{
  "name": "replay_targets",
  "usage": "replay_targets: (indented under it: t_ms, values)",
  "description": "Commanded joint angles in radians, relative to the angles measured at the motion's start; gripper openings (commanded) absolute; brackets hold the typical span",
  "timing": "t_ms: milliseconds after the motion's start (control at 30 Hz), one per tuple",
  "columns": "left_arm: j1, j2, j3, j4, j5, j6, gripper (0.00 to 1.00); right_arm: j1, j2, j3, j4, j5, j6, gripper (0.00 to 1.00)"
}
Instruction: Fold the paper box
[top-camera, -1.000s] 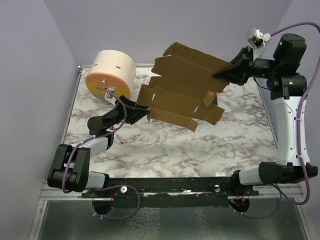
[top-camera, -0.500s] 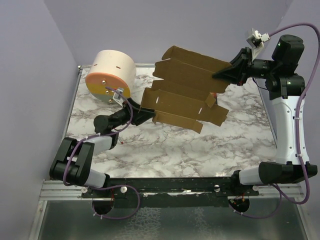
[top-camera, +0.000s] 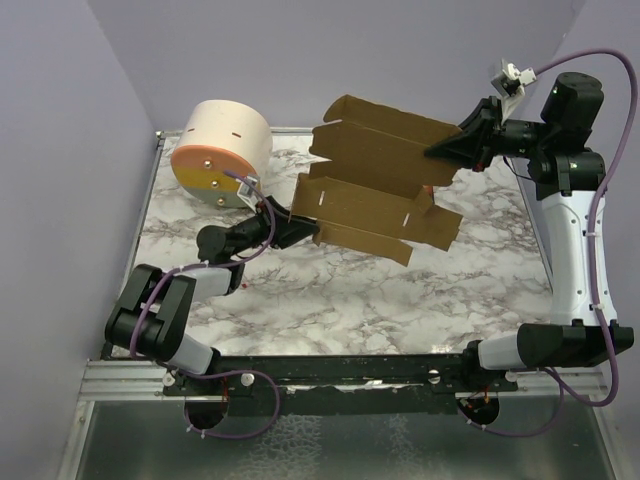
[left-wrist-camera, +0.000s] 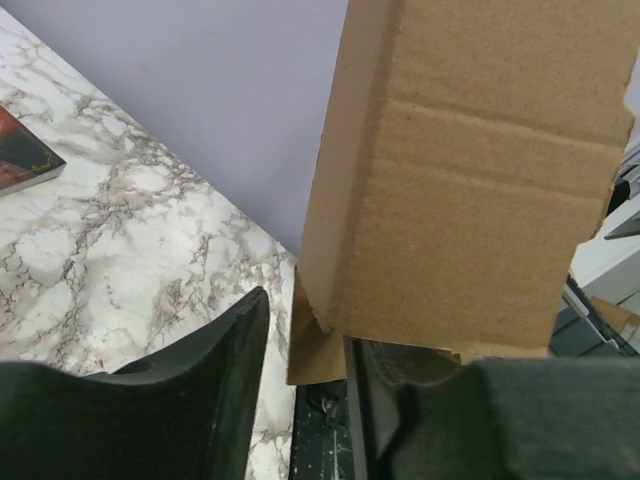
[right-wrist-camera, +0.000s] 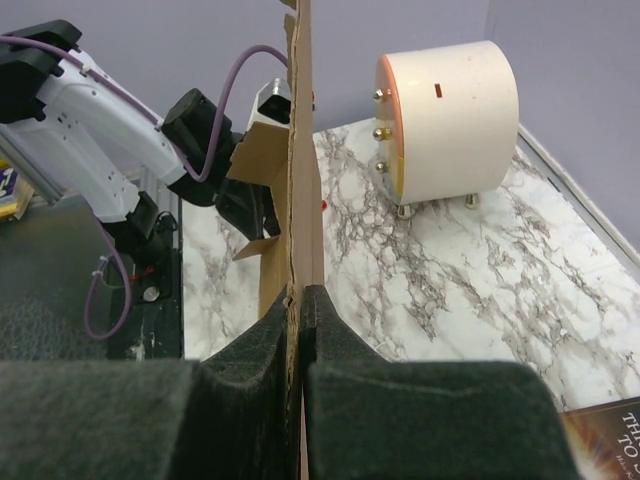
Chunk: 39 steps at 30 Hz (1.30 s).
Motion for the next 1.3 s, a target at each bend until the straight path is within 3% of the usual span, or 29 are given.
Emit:
replay_targets:
  t_ms: [0, 167, 300, 500, 867, 1033, 1267]
  values:
    - [-0.01, 0.028, 0.027, 0.248, 0.012, 0.003, 0.34, -0.002, -0.027, -0.005, 0.032, 0.012, 0.016, 0.01]
    - [-0.009, 0.042, 0.03, 0.249, 0.016, 0.002, 0.25, -0.003, -0.028, -0.009, 0.033, 0.013, 0.015, 0.01]
    - [-0.01, 0.047, 0.035, 0.248, 0.019, 0.003, 0.24, -0.002, -0.03, -0.016, 0.04, 0.012, 0.017, 0.01]
    - [-0.01, 0.061, 0.026, 0.249, 0.019, 0.03, 0.51, -0.003, -0.033, -0.03, 0.089, -0.033, 0.071, 0.01]
    - [-0.051, 0.091, 0.078, 0.25, 0.03, 0.02, 0.54, -0.003, -0.045, -0.1, 0.219, -0.032, 0.172, 0.01]
    - [-0.07, 0.078, 0.086, 0.25, 0.016, 0.003, 0.52, -0.003, -0.057, -0.135, 0.253, -0.02, 0.186, 0.01]
    - [-0.069, 0.077, 0.084, 0.25, 0.003, -0.007, 0.32, -0.003, -0.066, -0.138, 0.254, -0.013, 0.18, 0.01]
